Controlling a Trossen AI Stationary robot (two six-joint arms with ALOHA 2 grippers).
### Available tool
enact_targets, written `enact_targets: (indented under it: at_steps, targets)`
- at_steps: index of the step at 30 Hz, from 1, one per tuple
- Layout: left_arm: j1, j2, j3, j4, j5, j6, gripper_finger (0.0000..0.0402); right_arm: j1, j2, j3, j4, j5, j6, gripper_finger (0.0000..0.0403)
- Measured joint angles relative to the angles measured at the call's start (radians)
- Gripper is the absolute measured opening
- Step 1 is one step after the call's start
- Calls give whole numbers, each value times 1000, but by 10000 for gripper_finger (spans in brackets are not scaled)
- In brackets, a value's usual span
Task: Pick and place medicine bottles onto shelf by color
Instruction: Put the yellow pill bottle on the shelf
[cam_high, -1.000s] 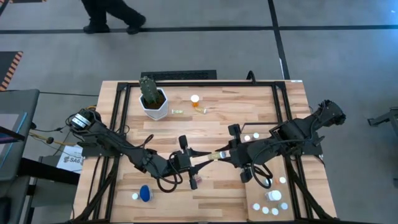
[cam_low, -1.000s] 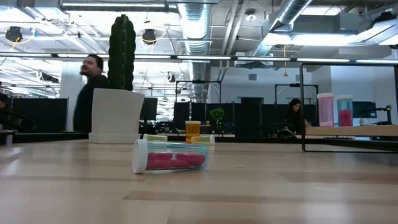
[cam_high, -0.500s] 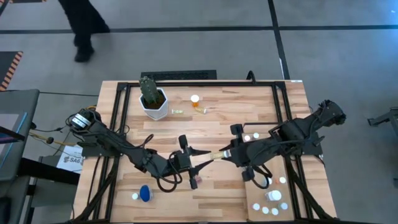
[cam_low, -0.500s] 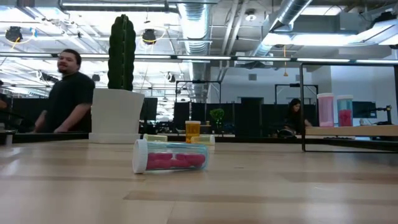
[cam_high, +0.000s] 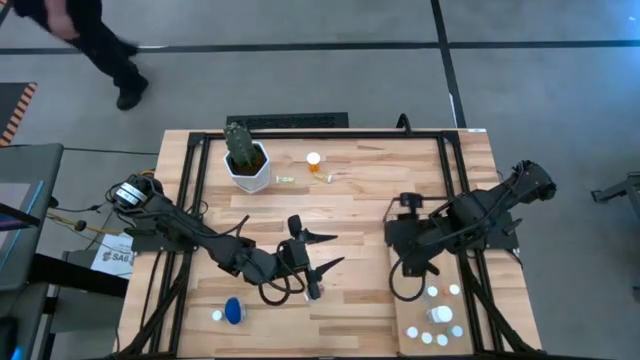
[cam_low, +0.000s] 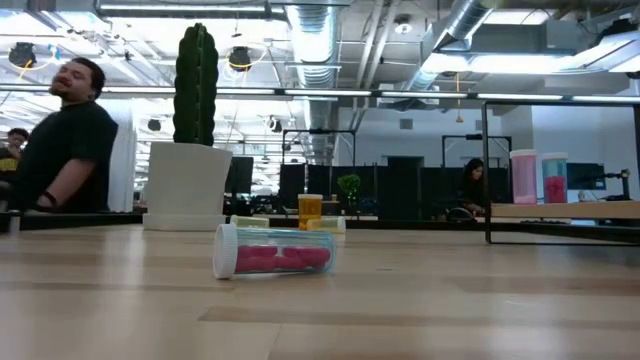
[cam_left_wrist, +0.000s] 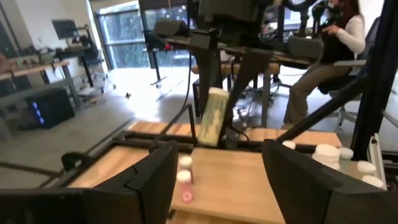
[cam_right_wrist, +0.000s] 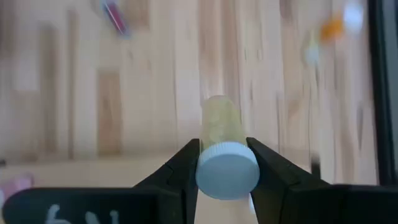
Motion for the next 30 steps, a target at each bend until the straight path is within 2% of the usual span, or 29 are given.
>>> enact_targets:
  at_steps: [4, 10, 16, 18, 25, 30]
  targets:
    - [0, 0, 0, -51, -4, -57, 222, 30, 1, -25, -143, -53, 149, 129]
    - [0, 0, 0, -85, -4, -106, 222, 93, -9, -36, -131, -78, 235, 133]
    - [0, 0, 0, -134, -3, -171, 222, 138, -10, -71, -146, -85, 415, 128]
    - [0, 0, 0, -151, -3, -192, 222, 155, -10, -106, -137, -119, 471, 129]
    - [0, 0, 0, -186, 2, -235, 222, 184, 4, -268, 60, -314, 553, 131]
    - [0, 0, 0, -196, 2, -250, 222, 186, 4, -352, 230, -377, 579, 132]
